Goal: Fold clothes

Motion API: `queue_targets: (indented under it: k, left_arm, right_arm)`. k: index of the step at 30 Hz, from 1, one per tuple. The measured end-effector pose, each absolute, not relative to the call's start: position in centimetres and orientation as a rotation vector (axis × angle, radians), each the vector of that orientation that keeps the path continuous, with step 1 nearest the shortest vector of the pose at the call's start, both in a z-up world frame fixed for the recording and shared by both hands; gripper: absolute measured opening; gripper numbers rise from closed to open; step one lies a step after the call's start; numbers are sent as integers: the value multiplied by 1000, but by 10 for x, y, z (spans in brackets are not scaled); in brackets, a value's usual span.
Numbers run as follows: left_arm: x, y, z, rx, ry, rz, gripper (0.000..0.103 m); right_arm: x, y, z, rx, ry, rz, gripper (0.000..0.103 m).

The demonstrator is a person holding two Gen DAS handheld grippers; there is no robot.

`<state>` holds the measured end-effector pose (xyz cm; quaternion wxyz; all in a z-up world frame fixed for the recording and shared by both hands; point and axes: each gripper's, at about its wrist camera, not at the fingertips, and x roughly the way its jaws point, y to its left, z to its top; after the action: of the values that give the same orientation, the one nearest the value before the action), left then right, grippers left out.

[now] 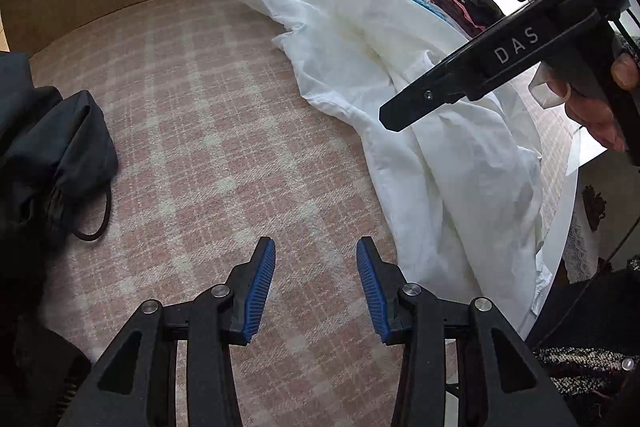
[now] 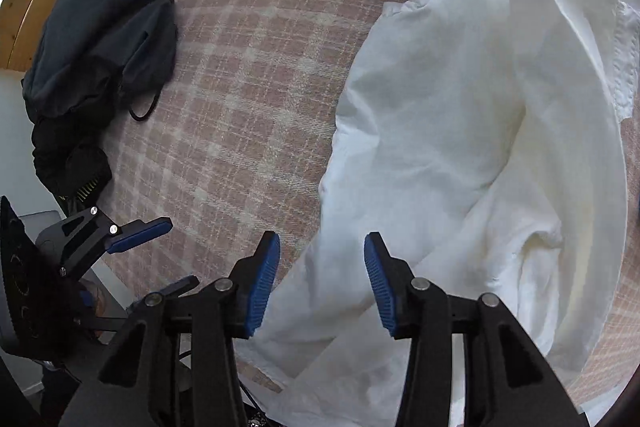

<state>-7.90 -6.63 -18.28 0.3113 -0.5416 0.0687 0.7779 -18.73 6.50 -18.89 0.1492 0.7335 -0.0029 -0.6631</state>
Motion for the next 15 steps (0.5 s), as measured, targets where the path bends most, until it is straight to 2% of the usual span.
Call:
queue_targets:
  k: [2,3,4,5,9,11,15]
  left_arm:
    - [-74,-73,-185,-1439,215,2065,40]
    - [-72,-75,-186,-1441,228,2069,40]
    - [-71,-75,-188,-1440,235,2069,40]
    - [-71,-75,-189,-1438,235,2068,40]
    - [-76,-68,-193,-1424,221,2056,40]
    - [-79,-61,-194,-1413,215,2042,40]
    - [-90,-46,-193,-1395,192,2006,40]
  right_arm:
    - [-188,58,-202,2121,26,-1884,43]
    - [-187,58,-205,2109,44,-1882,39]
    - [-185,62,-205,2091,48,-1865,19]
    - [-183,68,-205,2083,58,-1827,7]
    - [-183,113,-186,2063,105,-1855,4]
    - [-185,143,-168,2047,35,-1899,3]
    - [-177,192,-141,2035,12,-1988,3]
